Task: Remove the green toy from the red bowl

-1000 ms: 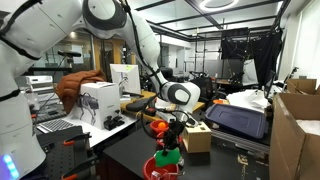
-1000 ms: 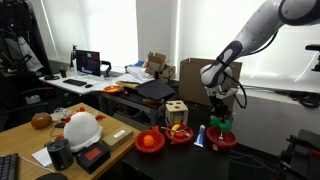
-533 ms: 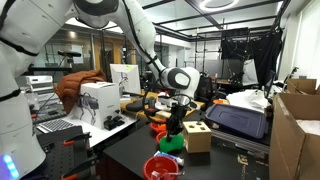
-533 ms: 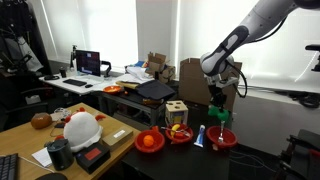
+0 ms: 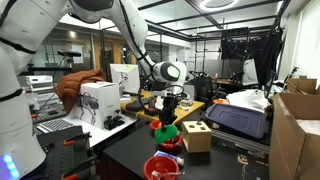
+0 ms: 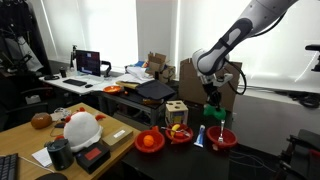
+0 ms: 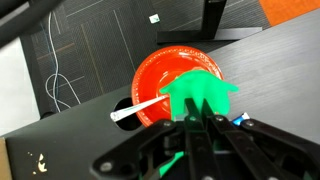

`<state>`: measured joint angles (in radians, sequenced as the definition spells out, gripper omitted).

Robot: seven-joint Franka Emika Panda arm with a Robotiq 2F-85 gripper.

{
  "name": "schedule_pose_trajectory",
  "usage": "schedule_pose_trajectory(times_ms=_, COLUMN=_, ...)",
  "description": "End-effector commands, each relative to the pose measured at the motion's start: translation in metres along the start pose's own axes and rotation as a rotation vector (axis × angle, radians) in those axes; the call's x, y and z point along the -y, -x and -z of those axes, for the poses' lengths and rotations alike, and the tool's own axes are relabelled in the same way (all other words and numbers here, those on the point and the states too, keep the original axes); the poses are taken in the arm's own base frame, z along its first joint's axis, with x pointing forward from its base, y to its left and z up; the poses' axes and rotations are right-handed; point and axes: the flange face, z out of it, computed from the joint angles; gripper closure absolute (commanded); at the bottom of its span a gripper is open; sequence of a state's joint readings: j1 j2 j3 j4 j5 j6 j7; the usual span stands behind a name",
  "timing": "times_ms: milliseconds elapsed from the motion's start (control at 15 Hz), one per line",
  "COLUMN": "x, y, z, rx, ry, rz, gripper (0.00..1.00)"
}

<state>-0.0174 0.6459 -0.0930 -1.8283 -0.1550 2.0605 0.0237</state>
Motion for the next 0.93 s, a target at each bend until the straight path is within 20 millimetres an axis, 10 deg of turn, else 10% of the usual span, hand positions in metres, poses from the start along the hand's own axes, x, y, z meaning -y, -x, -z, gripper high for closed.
schedule_pose_trajectory(times_ms=0, x=0.021, y=0.008, z=0.006, rx=0.004, ry=0.051, rz=0.067, gripper=0.98)
schedule_pose_trajectory(times_ms=867, x=0.15, y=0.018, z=-0.007, rx=0.014, ry=0.067, rz=0.398, gripper=0.98)
